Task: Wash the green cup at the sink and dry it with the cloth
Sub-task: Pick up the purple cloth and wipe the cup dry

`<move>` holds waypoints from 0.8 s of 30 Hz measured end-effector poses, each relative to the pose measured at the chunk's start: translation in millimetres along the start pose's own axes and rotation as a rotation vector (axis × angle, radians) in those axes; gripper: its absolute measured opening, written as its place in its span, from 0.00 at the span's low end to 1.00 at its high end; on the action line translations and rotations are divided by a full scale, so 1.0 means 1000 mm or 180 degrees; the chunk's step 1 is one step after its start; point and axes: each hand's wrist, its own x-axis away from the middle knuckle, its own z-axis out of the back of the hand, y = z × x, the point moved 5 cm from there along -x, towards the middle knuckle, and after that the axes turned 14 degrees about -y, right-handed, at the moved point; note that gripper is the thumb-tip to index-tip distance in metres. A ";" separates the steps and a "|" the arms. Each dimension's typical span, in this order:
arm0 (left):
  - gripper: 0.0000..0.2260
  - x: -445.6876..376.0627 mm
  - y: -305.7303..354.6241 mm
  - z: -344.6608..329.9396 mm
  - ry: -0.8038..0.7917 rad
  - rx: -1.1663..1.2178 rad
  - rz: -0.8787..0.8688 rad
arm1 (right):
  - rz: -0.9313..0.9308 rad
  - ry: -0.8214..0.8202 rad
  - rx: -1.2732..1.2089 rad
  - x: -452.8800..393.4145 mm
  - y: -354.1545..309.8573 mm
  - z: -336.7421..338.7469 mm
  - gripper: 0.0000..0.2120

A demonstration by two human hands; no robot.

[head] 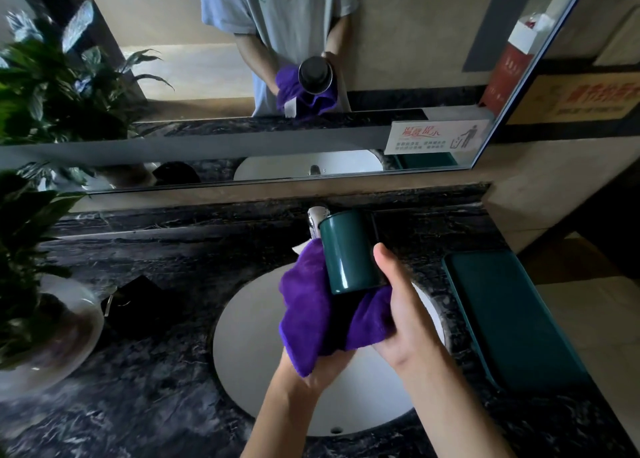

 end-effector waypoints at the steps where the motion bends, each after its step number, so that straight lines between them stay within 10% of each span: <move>1: 0.09 0.002 0.014 0.006 0.0438 -0.0633 -0.0364 | 0.0100 0.0157 0.0197 -0.001 -0.002 0.004 0.25; 9: 0.47 -0.002 0.040 -0.019 0.0116 -0.0264 -0.0748 | 0.0644 0.0961 0.1717 0.005 -0.001 0.010 0.23; 15: 0.23 0.007 0.051 -0.015 0.0642 -0.1194 -0.1214 | 0.0689 0.0711 0.2770 0.009 -0.005 -0.007 0.43; 20: 0.18 0.006 0.047 -0.020 0.0920 -0.1031 -0.1377 | 0.1528 0.1606 0.4692 0.016 -0.016 -0.025 0.28; 24: 0.26 0.009 0.045 -0.024 0.1143 -0.1033 -0.1305 | 0.1162 0.1064 0.4465 0.013 -0.007 -0.020 0.32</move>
